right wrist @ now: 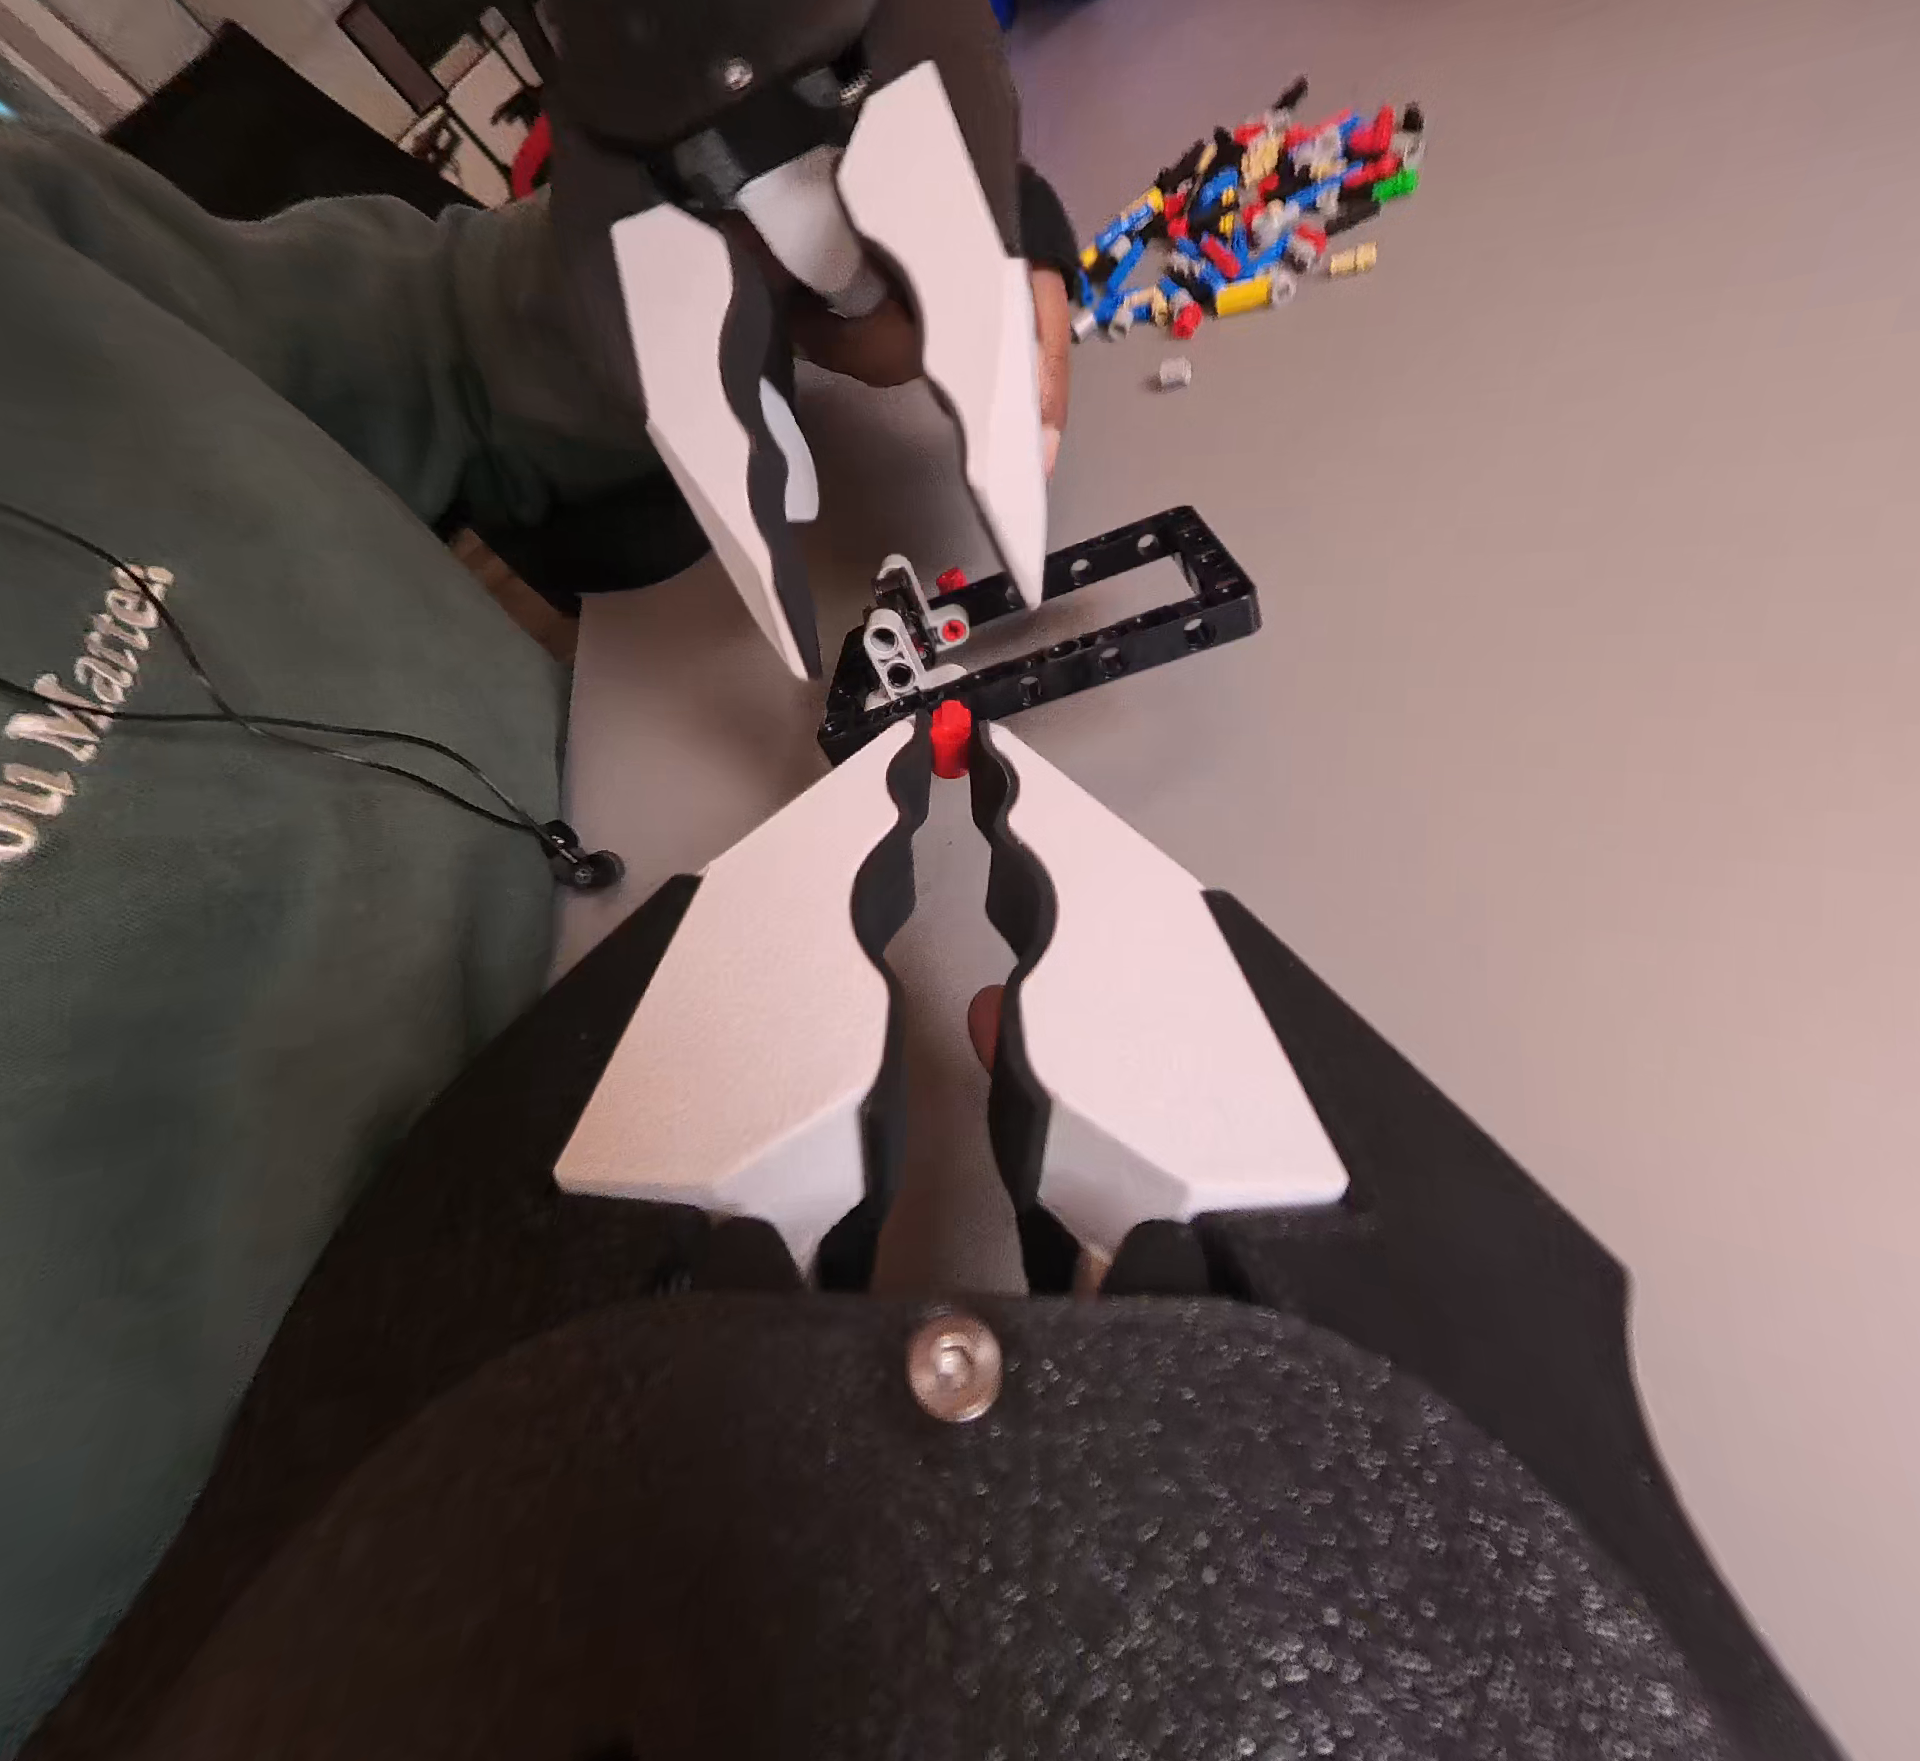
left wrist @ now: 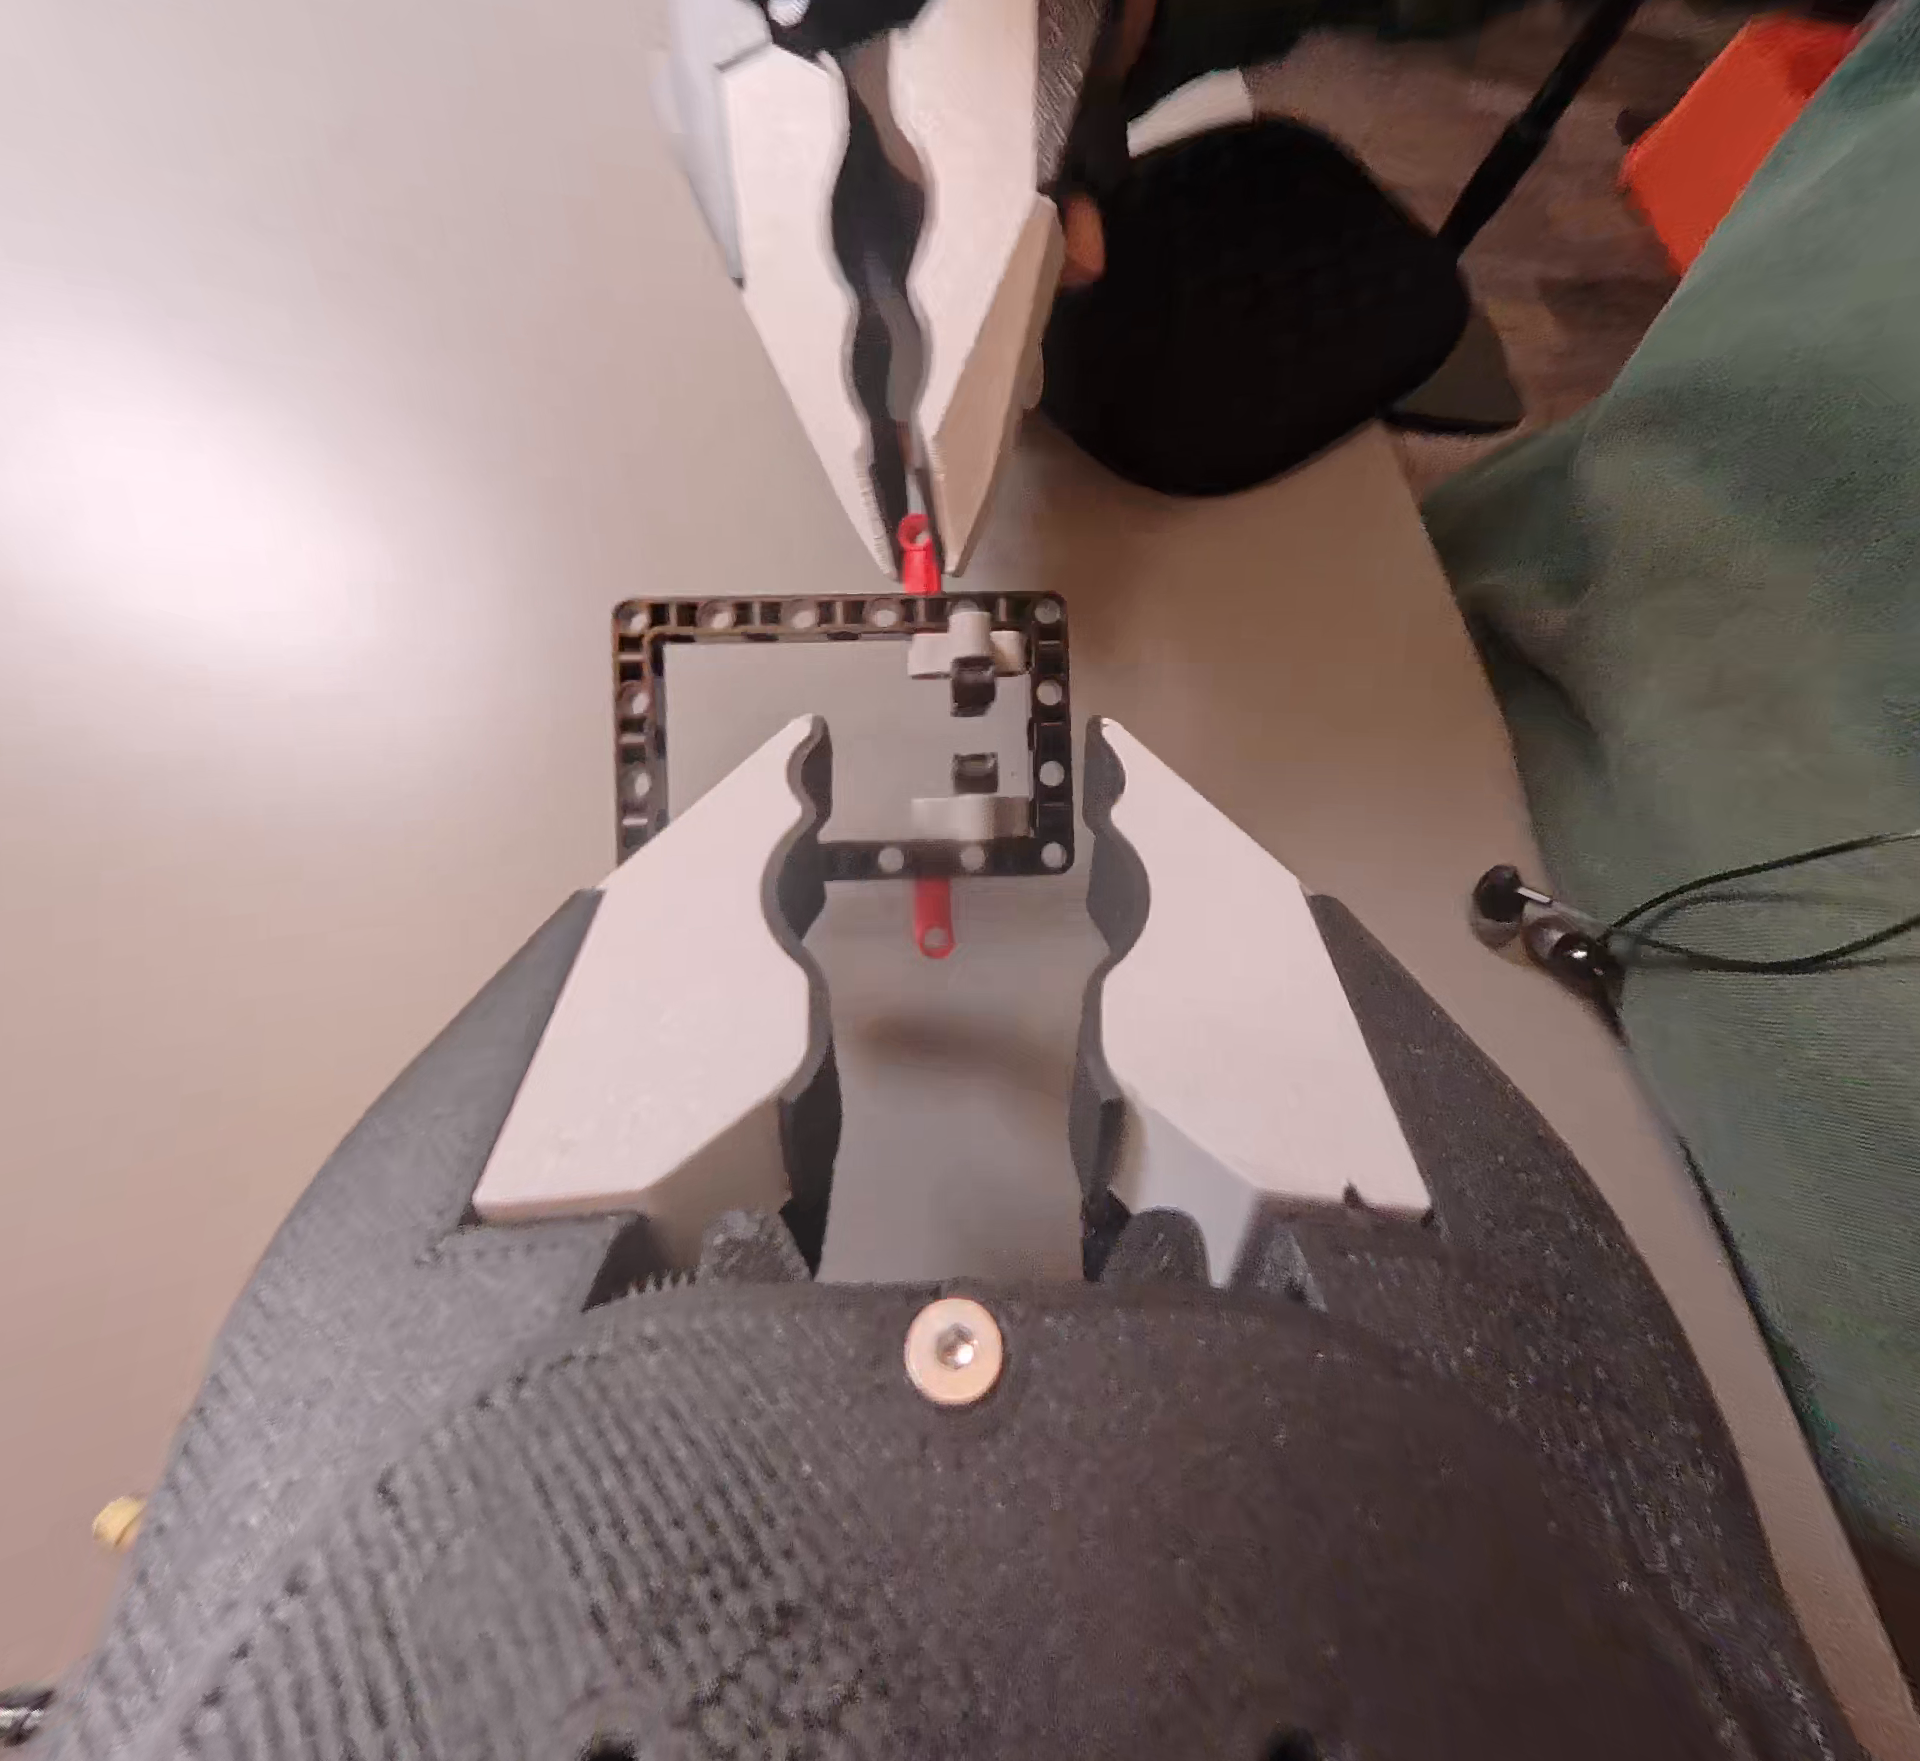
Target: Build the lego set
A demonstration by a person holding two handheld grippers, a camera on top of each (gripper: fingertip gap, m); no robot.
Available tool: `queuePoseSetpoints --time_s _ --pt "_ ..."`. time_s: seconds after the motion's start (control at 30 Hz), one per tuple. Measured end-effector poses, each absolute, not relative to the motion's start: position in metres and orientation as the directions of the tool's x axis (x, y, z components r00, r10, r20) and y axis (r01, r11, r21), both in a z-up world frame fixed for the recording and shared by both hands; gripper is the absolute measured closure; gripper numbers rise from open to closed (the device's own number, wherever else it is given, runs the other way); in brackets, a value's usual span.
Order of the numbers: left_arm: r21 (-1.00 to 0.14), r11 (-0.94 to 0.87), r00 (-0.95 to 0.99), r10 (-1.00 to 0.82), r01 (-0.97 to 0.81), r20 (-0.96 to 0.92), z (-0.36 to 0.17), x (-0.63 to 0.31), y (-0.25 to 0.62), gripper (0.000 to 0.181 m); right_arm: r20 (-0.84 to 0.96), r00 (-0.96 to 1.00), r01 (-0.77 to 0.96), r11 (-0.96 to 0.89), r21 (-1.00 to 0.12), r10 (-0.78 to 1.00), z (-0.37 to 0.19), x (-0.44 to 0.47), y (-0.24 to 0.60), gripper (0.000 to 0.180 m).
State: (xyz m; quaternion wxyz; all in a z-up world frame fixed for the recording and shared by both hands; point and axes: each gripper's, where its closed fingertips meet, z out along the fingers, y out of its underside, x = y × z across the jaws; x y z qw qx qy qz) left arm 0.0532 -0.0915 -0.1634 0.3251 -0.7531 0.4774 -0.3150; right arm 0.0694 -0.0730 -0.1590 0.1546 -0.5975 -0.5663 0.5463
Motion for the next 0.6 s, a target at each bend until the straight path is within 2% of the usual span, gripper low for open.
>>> queuePoseSetpoints --time_s 0.03,0.1,0.17,0.23,0.3,0.4,0.53,0.6 --pt "-0.809 -0.348 0.352 -0.917 -0.474 0.189 -0.156 0.049 -0.089 0.131 -0.435 -0.254 0.478 -0.278 -0.833 0.864 -0.154 0.069 -0.072 0.174" --pt "-0.834 -0.430 0.355 -0.882 -0.345 0.308 -0.138 0.037 -0.082 0.125 -0.362 -0.285 0.390 -0.238 -0.890 0.888 -0.136 0.068 -0.071 0.174" --pt "-0.847 -0.514 0.330 -0.830 -0.136 0.451 -0.113 0.022 -0.070 0.127 -0.251 -0.293 0.327 -0.149 -0.933 0.923 -0.124 0.068 -0.068 0.174" --pt "-0.817 -0.572 0.273 -0.776 0.074 0.568 -0.093 0.006 -0.056 0.126 -0.138 -0.312 0.251 -0.059 -0.966 0.940 -0.112 0.068 -0.068 0.174" --pt "-0.755 -0.629 0.208 -0.726 0.188 0.656 -0.087 -0.002 -0.048 0.126 -0.056 -0.320 0.213 0.014 -0.977 0.946 -0.108 0.067 -0.069 0.174" --pt "-0.716 -0.682 0.154 -0.699 0.150 0.698 -0.098 0.009 -0.055 0.129 0.021 -0.342 0.165 0.082 -0.983 0.939 -0.107 0.065 -0.073 0.174" --pt "-0.682 -0.727 0.087 -0.677 0.079 0.731 -0.104 0.029 -0.070 0.170 0.076 -0.373 0.134 0.135 -0.982 0.925 -0.109 0.061 -0.079 0.174" --pt "-0.648 -0.756 0.062 -0.646 0.093 0.761 -0.101 0.030 -0.070 0.174 0.113 -0.368 0.122 0.168 -0.978 0.923 -0.109 0.061 -0.079 0.174"
